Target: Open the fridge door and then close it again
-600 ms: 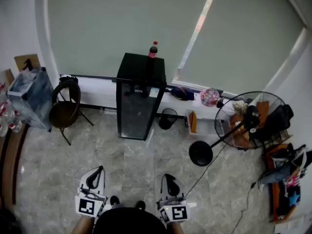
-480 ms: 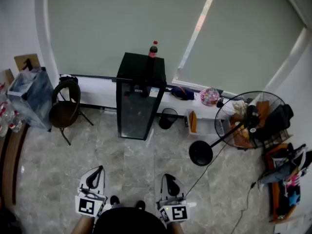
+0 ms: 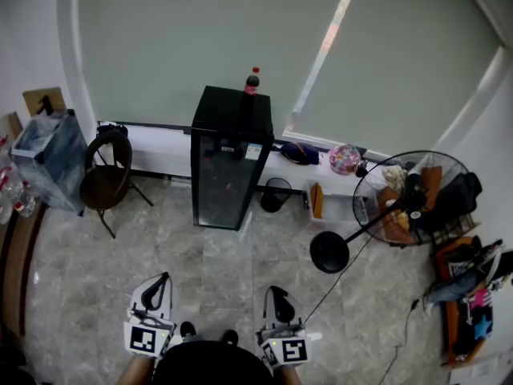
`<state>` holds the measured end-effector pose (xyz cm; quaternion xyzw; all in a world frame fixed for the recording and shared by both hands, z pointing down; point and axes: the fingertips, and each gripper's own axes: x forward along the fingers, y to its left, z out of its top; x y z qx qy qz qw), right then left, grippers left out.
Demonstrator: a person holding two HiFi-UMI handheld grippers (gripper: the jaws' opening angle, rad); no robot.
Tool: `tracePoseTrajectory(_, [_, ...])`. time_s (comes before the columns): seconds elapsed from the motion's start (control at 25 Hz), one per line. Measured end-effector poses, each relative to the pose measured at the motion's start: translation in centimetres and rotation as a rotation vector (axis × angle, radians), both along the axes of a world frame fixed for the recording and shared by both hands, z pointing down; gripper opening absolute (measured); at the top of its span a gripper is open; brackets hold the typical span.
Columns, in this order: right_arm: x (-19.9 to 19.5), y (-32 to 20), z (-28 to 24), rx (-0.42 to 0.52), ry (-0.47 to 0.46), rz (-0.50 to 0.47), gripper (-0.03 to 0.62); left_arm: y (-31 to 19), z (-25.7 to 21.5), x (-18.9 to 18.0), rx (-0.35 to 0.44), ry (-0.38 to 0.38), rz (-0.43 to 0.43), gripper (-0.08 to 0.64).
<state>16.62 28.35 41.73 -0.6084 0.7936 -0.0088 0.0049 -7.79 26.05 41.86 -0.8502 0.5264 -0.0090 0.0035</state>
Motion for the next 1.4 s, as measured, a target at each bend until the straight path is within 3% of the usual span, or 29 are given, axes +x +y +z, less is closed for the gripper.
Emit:
tracePoseTrajectory(0.28, [0.23, 0.01, -0.04, 0.001, -0.003, 0.008, 0.028, -0.15, -0.53, 0.17, 0.010, -0.001, -0.002, 0.041])
tracePoseTrajectory(0.96, [0.57, -0.36, 0.56, -0.009, 0.016, 0.012, 0.277, -0.47, 0.01, -0.15, 0.008, -0.019, -0.023, 0.262])
tracePoseTrajectory(1.12, [0.62, -0.32, 0.51, -0.016, 0.006, 0.011, 0.363, -0.38, 0.14, 0.02, 0.000, -0.025, -0.013, 0.335])
tracePoseTrajectory(1.4, [0.02, -0.28, 0.78, -0.022, -0.015, -0.028, 0.447, -0.40, 0.35, -0.16, 0.002, -0.024, 0.015, 0.483])
